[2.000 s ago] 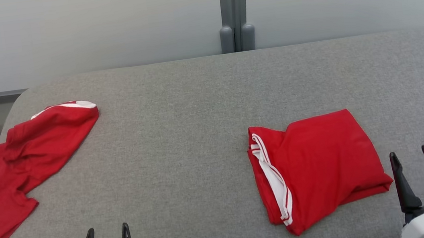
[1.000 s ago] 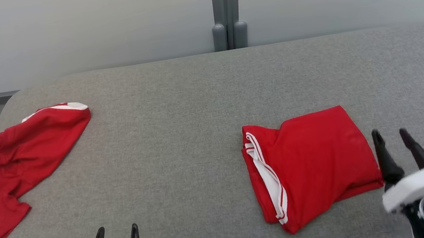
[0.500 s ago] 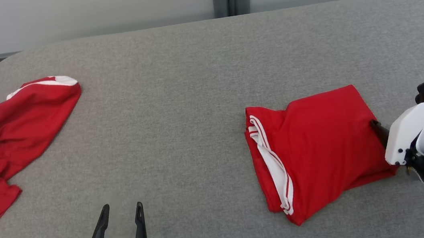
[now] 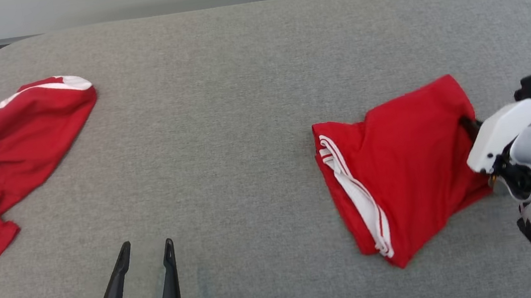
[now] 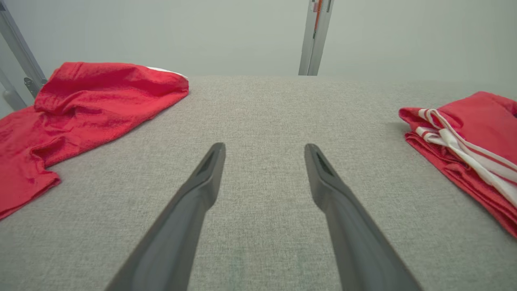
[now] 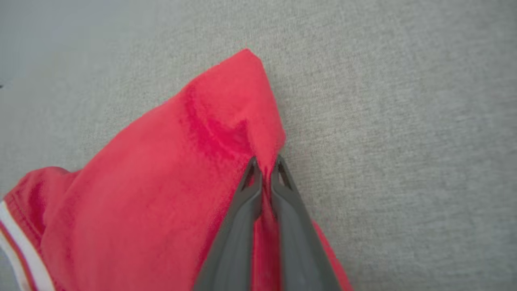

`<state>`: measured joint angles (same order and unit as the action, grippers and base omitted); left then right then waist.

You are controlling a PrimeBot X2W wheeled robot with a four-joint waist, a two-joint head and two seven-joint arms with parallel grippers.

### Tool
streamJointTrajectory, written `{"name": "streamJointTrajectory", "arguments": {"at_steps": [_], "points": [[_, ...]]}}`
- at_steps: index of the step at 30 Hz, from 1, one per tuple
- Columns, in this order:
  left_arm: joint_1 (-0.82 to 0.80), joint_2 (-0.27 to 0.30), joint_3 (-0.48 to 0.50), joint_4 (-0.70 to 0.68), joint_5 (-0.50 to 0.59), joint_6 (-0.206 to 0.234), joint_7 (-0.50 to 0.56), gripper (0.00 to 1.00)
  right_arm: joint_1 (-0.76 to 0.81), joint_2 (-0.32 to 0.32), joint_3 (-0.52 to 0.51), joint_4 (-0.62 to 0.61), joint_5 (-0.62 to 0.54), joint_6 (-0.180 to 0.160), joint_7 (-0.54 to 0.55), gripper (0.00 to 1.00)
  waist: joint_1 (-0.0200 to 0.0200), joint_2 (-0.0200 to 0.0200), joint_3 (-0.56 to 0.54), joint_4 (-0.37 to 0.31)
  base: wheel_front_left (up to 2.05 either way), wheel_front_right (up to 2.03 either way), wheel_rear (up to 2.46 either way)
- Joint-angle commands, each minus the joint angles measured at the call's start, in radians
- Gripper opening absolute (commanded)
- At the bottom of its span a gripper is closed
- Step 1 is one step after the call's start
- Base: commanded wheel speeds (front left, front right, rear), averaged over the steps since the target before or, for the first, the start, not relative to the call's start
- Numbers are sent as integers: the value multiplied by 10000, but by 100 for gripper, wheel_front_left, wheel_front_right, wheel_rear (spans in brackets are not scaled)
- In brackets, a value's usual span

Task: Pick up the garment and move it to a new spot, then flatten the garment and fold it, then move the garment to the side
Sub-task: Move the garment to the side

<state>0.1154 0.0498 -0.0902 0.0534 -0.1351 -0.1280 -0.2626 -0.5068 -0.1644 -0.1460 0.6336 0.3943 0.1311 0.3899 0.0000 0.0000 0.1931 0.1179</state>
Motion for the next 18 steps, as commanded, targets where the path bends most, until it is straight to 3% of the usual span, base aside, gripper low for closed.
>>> {"name": "streamJointTrajectory", "arguments": {"at_steps": [1, 5, 10, 18], "points": [[-291, 16, 64, -96, 63, -31, -30, 100, -403, -182, -57, -135, -4, -9, -231, 0, 0, 0, 540, -623, 0, 0, 0], [-697, 259, -115, -352, 133, -33, -28, 100, -1243, -579, -353, -283, -447, -9, -740, 0, 0, 0, 1462, -1337, 0, 0, 0], [-1283, 855, -186, -831, 107, -35, -19, 100, -2485, -1006, -1477, -182, -1138, -9, -1104, 0, 0, 0, 2774, -2007, 0, 0, 0], [-1465, 1385, 338, -1431, -30, -35, -17, 100, -3937, -1952, -3683, -167, -2512, -9, -1257, 0, 0, 0, 3859, -2037, 0, 0, 0]]}}
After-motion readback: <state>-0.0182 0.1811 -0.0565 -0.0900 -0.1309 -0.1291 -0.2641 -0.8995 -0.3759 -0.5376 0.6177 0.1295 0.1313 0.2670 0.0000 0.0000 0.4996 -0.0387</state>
